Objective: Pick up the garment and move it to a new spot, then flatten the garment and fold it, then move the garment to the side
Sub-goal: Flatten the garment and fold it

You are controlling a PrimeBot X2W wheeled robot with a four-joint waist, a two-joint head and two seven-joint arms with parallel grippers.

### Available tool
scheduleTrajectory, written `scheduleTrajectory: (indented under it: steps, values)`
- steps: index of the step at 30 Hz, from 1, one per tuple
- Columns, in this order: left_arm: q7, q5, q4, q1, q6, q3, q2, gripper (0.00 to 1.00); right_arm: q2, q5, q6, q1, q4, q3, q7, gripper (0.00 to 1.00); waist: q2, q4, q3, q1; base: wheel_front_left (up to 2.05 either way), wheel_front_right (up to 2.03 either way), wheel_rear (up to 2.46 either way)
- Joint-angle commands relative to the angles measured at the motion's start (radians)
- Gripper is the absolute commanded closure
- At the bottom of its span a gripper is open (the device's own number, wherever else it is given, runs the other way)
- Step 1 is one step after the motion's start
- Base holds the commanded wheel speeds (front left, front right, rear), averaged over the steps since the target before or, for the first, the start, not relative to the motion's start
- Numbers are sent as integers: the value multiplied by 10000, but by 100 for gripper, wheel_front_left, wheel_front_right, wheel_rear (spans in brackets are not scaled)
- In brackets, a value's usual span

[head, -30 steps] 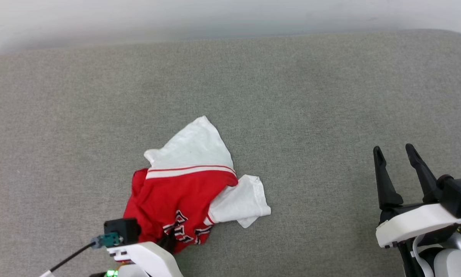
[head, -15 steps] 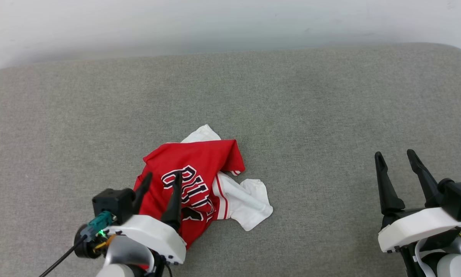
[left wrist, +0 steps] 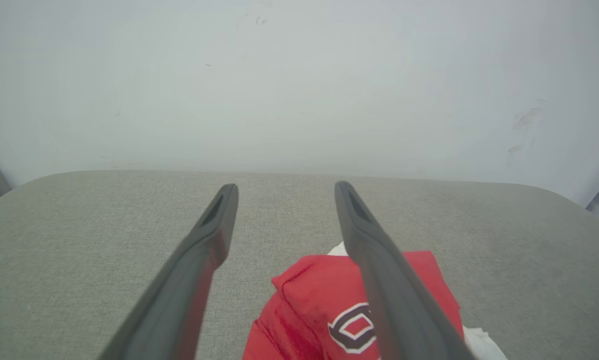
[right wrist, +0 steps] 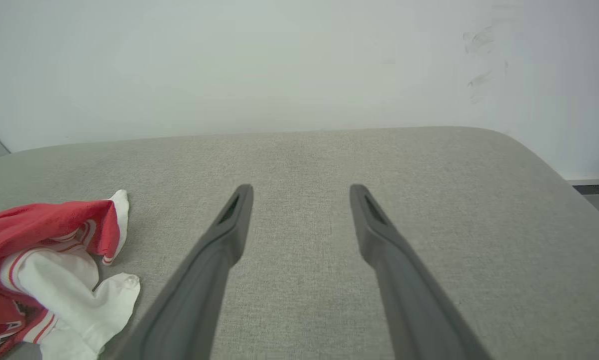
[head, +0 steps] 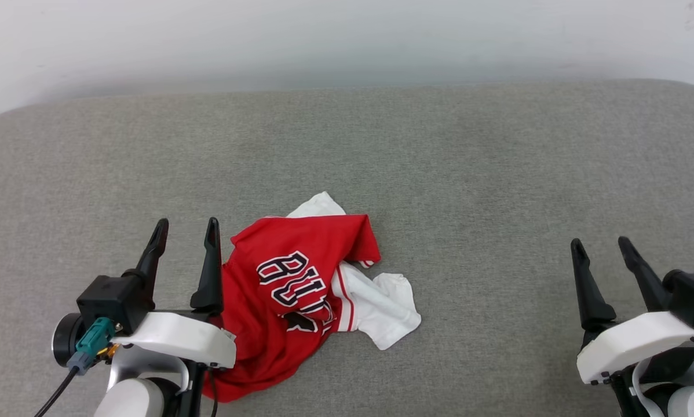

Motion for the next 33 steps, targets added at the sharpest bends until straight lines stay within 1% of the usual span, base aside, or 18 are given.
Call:
scheduleTrajectory:
  steps: [1, 3, 4, 6, 9, 13, 15, 18, 22, 26, 32, 33]
  values:
    - [-88, 5, -70, -60, 8, 23, 55, 0, 17, 119, -7, 15, 64, -22, 277, 0, 0, 145, -6, 0, 0, 0, 0]
    - [-81, 32, -170, -4, 48, -33, 19, 0, 18, 419, -5, -102, 213, 56, 875, 0, 0, 302, 24, 0, 0, 0, 0]
    - [-81, 32, -170, -4, 48, -33, 19, 0, 18, 419, -5, -102, 213, 56, 875, 0, 0, 302, 24, 0, 0, 0, 0]
    - [-102, 35, -253, 21, 56, -96, -39, 0, -64, 715, -5, -318, 323, 157, 1572, 0, 0, 479, 62, 0, 0, 0, 0]
    - [-224, 28, -330, -29, 39, -222, -178, 0, -343, 1365, -7, -643, 600, 391, 2926, 0, 0, 783, 160, 0, 0, 0, 0]
    - [-366, 100, -320, -213, -36, -430, -317, 0, -851, 2102, -5, -1192, 929, 996, 5013, 0, 0, 1262, 327, 0, 0, 0, 0]
    - [-452, 129, -319, -315, -128, -562, -385, 0, -1092, 2376, -7, -1413, 1029, 1322, 5826, 0, 0, 1516, 443, 0, 0, 0, 0]
    - [-560, 208, -288, -536, -196, -712, -448, 0, -1343, 2713, -5, -1824, 1201, 1901, 6677, 0, 0, 1835, 657, 0, 0, 0, 0]
    - [-721, 200, -182, -730, -271, -814, -554, 0, -1466, 3031, -7, -2345, 1641, 2690, 7256, 0, 0, 2123, 908, 0, 0, 0, 0]
    - [-852, 150, -55, -843, -282, -888, -673, 0, -1508, 3222, -5, -2851, 2366, 3486, 7372, 0, 0, 2291, 1144, 0, 0, 0, 0]
    - [-964, 98, 215, -937, -301, -957, -792, 0, -1526, 3593, -5, -2707, 3753, 4593, 7877, 0, 0, 2401, 1236, 0, 0, 0, 0]
    - [-973, 88, 241, -947, -307, -956, -788, 0, -1495, 3727, -5, -2641, 3871, 4736, 7947, 9, 0, 2397, 1236, 0, 0, 0, 0]
